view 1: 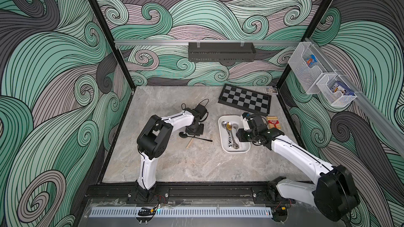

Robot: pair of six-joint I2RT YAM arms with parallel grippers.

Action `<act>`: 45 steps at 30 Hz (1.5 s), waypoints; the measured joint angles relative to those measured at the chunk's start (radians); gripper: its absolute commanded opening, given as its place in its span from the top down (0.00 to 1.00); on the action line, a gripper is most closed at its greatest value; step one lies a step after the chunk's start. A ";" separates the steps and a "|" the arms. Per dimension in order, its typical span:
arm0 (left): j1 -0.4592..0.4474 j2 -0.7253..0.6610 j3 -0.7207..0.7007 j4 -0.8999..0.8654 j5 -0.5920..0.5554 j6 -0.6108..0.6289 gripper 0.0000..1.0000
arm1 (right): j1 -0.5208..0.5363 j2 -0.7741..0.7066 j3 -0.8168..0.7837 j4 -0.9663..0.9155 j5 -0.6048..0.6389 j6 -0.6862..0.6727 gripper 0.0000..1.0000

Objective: Put the spoon into the storage box
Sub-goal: Pick up the spoon from the center of the board, then place the spoon in the storage box.

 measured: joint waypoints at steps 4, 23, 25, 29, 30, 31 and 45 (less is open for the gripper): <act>0.000 0.000 -0.005 0.006 -0.004 -0.001 0.87 | 0.000 0.002 0.000 0.001 0.000 0.000 0.68; -0.028 -0.333 -0.060 -0.026 0.018 -0.124 1.00 | -0.006 -0.042 -0.015 0.034 0.036 0.014 0.68; -0.065 -0.391 -0.060 -0.015 0.037 -0.164 1.00 | -0.024 -0.060 -0.027 0.039 0.049 0.024 0.68; -0.142 -0.406 -0.045 0.021 0.077 -0.252 1.00 | -0.096 -0.117 -0.064 0.042 0.061 0.048 0.68; -0.163 -0.392 -0.031 0.030 0.088 -0.275 1.00 | -0.114 -0.135 -0.074 0.041 0.062 0.054 0.68; -0.180 -0.369 -0.008 0.038 0.099 -0.297 1.00 | -0.131 -0.154 -0.084 0.041 0.064 0.060 0.68; -0.277 0.059 0.359 0.140 0.145 -0.464 1.00 | -0.158 -0.250 -0.116 0.043 0.087 0.089 0.68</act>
